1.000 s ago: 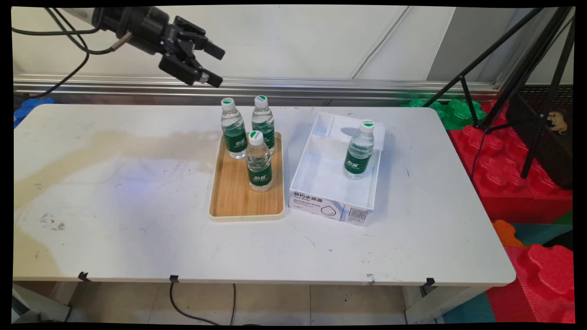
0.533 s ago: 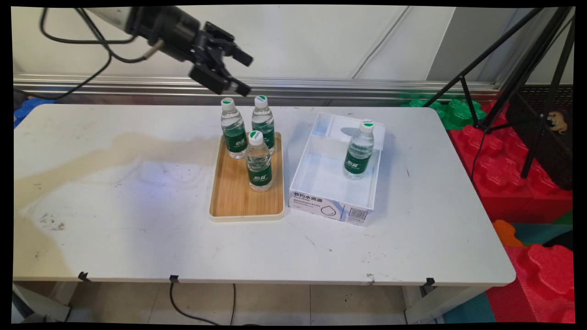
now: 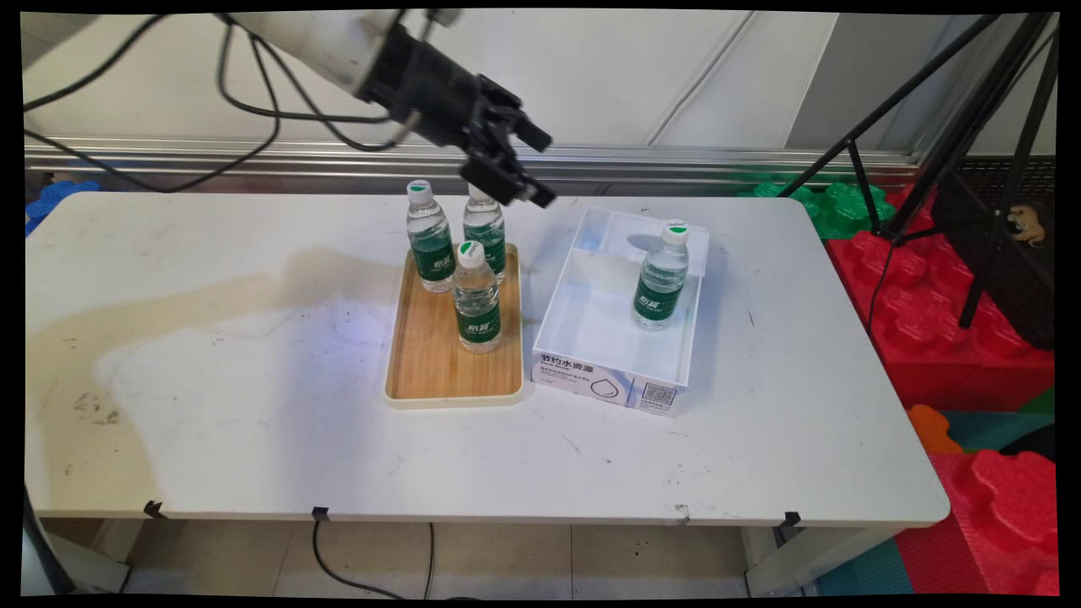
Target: Pick up the green bottle from the white box
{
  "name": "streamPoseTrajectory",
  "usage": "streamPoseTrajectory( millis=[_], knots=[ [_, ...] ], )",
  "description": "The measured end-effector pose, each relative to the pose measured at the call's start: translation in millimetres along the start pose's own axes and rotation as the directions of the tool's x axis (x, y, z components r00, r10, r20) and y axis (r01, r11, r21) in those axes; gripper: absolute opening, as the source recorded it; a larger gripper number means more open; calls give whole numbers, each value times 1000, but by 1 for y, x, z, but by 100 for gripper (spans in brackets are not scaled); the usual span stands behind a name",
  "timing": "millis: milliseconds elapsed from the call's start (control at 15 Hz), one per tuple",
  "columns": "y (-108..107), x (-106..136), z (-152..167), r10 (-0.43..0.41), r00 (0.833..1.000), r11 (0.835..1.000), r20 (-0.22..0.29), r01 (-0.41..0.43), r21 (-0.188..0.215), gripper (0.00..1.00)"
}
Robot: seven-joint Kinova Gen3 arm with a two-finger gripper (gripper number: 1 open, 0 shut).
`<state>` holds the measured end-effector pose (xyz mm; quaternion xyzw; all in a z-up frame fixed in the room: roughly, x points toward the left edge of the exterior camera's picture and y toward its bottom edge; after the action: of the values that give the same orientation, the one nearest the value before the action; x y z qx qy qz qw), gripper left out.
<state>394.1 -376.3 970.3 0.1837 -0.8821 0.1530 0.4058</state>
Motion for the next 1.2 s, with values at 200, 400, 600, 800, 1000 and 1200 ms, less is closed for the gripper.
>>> streamPoseTrajectory(
  millis=[200,400,600,800,1000,1200],
  knots=[
    [-3,9,37,12,1000,1000,20,-12,0,100],
    [-7,14,74,19,999,1000,48,-19,-2,100],
    [-9,15,98,21,997,1000,69,-21,-9,100],
    [-11,15,124,23,996,1000,89,-22,-19,100],
    [-12,14,145,30,994,999,104,-27,-32,100],
    [-12,12,173,34,992,999,123,-28,-45,100]
  ],
)
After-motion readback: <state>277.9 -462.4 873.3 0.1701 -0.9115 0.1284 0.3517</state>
